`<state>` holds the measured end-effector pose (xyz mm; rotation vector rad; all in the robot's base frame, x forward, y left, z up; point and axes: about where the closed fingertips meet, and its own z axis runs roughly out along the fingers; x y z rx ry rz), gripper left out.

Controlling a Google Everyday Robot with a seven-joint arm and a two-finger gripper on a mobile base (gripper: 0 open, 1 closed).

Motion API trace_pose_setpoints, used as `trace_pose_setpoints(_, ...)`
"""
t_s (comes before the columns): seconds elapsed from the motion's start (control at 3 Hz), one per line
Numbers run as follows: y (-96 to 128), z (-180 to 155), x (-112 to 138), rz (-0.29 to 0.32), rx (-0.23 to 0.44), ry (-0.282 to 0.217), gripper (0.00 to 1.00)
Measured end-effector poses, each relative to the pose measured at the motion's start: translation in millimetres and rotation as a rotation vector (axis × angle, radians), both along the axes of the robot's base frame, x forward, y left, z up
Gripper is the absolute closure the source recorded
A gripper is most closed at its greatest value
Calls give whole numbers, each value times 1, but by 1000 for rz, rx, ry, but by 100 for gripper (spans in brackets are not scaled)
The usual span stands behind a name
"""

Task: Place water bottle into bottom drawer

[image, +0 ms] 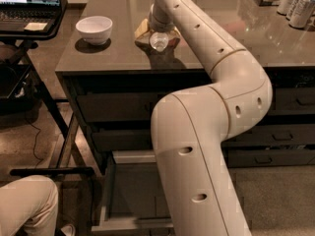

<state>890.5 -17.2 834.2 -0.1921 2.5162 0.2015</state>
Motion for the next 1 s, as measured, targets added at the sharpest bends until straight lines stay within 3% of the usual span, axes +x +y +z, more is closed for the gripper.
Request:
trace_pose_setpoints(0.33,3,-6,-1,38,-29,10,41)
trace_pose_setpoints(1.0,3,5,-1,38,-29,10,88)
